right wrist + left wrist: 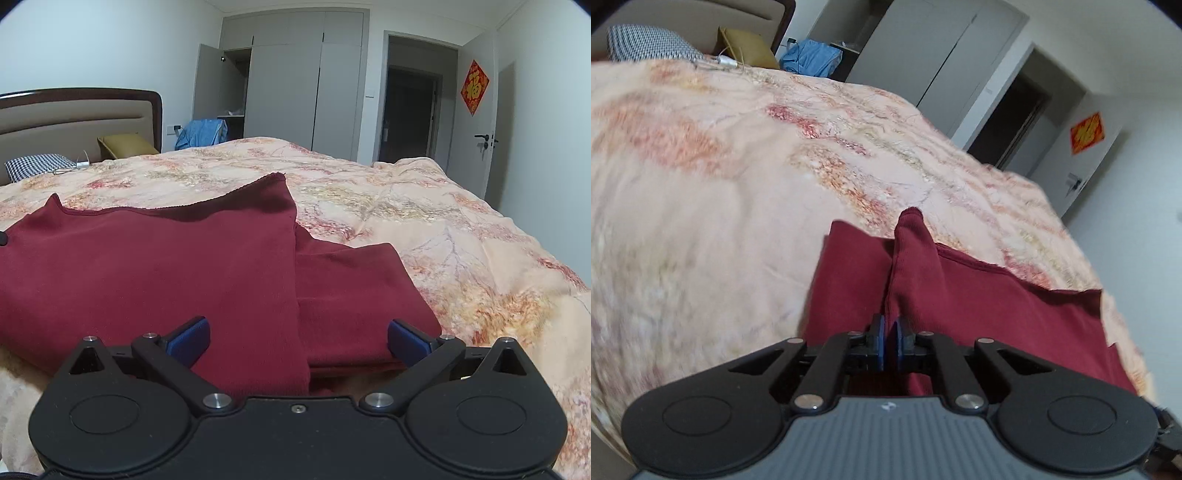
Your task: Fold small clothes
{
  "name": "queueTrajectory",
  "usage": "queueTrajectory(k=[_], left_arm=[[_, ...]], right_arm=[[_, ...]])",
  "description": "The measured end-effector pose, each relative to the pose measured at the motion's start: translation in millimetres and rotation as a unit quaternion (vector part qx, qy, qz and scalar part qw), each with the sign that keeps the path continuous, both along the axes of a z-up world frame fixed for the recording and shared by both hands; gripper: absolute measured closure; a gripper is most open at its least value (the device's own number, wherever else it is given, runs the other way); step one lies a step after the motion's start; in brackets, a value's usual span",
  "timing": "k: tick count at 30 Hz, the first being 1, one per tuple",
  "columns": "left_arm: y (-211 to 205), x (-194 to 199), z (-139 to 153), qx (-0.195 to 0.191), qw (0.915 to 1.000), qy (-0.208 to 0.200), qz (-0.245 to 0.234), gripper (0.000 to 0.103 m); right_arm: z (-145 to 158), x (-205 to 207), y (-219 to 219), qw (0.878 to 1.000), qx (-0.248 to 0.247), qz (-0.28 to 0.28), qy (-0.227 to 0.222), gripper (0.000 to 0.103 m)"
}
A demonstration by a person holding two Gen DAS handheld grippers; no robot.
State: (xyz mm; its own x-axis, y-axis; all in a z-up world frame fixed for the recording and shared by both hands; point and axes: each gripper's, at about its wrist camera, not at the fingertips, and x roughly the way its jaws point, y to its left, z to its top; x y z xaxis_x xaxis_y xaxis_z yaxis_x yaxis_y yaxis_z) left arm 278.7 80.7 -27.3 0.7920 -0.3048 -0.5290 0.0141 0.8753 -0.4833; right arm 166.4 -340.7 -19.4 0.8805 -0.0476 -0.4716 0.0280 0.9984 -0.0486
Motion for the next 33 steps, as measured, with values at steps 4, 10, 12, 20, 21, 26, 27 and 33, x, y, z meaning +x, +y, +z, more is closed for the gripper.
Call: queueTrajectory(k=[4,10,12,20,21,26,27,33], left_arm=[[6.1,-21.5,3.0,-0.023,0.9992,-0.033,-0.004,0.053],[2.3,-59.0,-0.1,-0.017,0.9983,-0.043,-0.035,0.034],[0.0,-68.6,-8.1,-0.017,0.9984,-0.030,-0.044,0.034],[-17.3,-73.1,-18.7,-0.018,0.9956,-0.009,-0.092,0.093],[-20.0,-69.6,-13.6,-0.001,0.9958,-0.006,-0.091,0.095],[-23.1,-68.0,26.2,0.037,0.9944,-0.044,-0.088,0.098],[-24.8,-70.2,34.4,0.046,0.9934,-0.053,-0.091,0.098],[-32.4,-67.3,7.6,0.069,0.9937,0.003,-0.088,0.098]], right_arm=[[-1.2,-6.9,-3.7,1.000,0.018,-0.005,-0.007,0.001],[-1.7,-17.6,-6.9,0.997,0.068,-0.006,-0.022,0.005],[-0.4,-18.2,-5.9,0.997,0.080,-0.004,-0.023,0.018],[5.6,-7.6,-9.4,0.993,0.116,-0.033,-0.014,0.097],[7.3,-9.2,-10.5,0.992,0.121,-0.036,-0.016,0.097],[18.1,-37.5,-10.7,0.992,0.109,-0.060,-0.029,0.099],[13.8,-40.7,-12.5,0.991,0.114,-0.064,-0.020,0.099],[-3.6,-44.7,-12.9,0.987,0.138,-0.080,-0.004,0.099]])
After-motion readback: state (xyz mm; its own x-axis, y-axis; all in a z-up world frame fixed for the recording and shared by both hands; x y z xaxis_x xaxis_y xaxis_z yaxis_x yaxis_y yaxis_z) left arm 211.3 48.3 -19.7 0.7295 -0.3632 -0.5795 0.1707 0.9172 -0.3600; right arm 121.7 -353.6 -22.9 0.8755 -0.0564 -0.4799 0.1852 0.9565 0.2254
